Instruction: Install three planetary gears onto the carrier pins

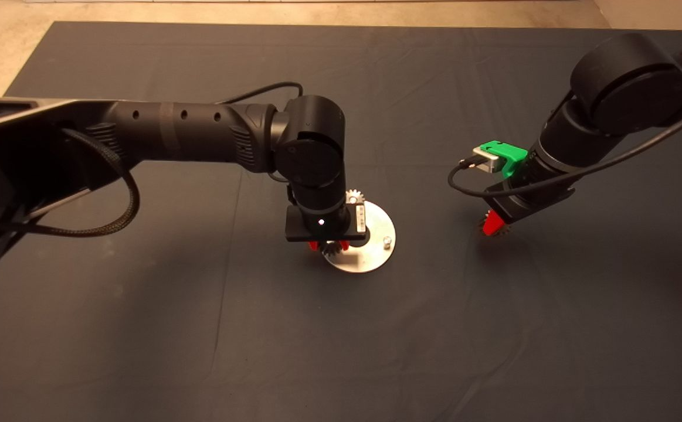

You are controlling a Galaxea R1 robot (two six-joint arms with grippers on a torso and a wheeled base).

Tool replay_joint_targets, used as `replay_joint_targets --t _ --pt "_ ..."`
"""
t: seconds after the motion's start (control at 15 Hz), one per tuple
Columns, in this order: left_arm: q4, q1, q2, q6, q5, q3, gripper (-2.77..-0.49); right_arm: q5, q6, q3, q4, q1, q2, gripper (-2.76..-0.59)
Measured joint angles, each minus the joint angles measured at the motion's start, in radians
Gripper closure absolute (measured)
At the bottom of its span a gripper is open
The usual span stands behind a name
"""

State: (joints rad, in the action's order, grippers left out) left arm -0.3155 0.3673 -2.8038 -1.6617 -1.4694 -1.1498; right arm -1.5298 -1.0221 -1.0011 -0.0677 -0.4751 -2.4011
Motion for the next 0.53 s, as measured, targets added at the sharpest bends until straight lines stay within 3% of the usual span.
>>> replay_joint_targets --t 0.53 --pt "0.0 -0.002 0.001 -0.001 0.008 0.0 -0.82 0.0 0.0 0.0 0.0 0.0 0.0 -0.96"
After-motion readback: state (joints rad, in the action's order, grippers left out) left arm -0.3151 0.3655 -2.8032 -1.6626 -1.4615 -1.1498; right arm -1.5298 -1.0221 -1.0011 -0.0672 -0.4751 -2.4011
